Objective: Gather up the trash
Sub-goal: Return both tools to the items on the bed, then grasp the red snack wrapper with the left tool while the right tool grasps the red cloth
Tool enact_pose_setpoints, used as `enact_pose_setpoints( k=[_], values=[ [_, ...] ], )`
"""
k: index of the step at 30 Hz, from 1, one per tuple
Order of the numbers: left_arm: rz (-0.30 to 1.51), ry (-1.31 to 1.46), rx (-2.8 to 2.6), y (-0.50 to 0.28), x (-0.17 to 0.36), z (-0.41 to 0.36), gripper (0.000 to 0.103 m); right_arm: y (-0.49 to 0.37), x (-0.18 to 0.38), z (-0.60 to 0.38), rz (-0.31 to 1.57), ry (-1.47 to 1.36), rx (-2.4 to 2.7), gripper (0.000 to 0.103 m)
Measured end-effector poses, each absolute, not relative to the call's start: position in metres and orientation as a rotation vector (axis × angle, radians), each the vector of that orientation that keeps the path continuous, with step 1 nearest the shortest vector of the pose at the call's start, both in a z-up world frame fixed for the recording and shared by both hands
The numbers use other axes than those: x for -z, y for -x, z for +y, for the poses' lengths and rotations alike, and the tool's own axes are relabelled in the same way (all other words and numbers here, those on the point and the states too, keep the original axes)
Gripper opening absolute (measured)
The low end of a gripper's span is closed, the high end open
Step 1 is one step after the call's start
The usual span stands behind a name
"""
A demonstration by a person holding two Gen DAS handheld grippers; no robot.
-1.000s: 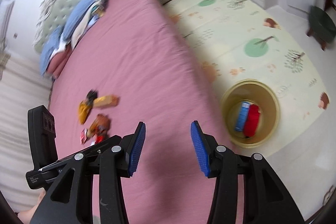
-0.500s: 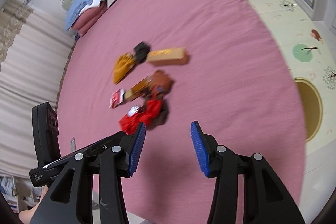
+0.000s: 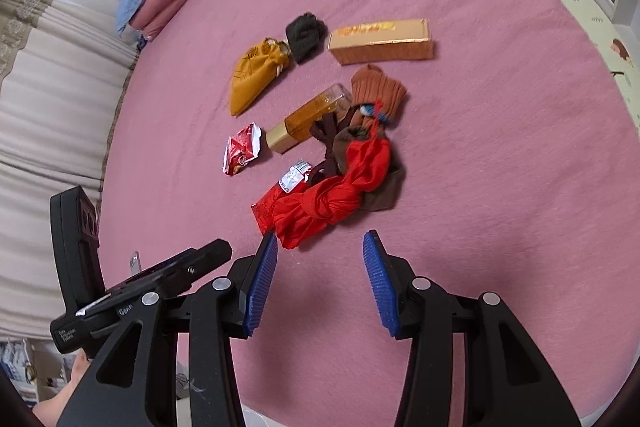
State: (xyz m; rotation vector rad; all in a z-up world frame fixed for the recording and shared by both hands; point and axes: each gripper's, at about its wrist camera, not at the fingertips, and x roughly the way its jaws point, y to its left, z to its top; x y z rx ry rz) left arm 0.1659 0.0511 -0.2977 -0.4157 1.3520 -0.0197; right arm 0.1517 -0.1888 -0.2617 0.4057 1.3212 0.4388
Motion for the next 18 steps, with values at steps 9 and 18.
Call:
enact_pose_setpoints(
  k=[9,18],
  values=[
    [1.357,0.265,0.118,-0.193,0.340,0.067,0.094,-0.171,0.312,-0.157,1.360,-0.443,-0.331,0.056],
    [1.370,0.190,0.193,-0.208,0.364,0.071,0.094,-0.180,0.347,-0.148,1.423,-0.518,-0.230,0.061]
  ],
)
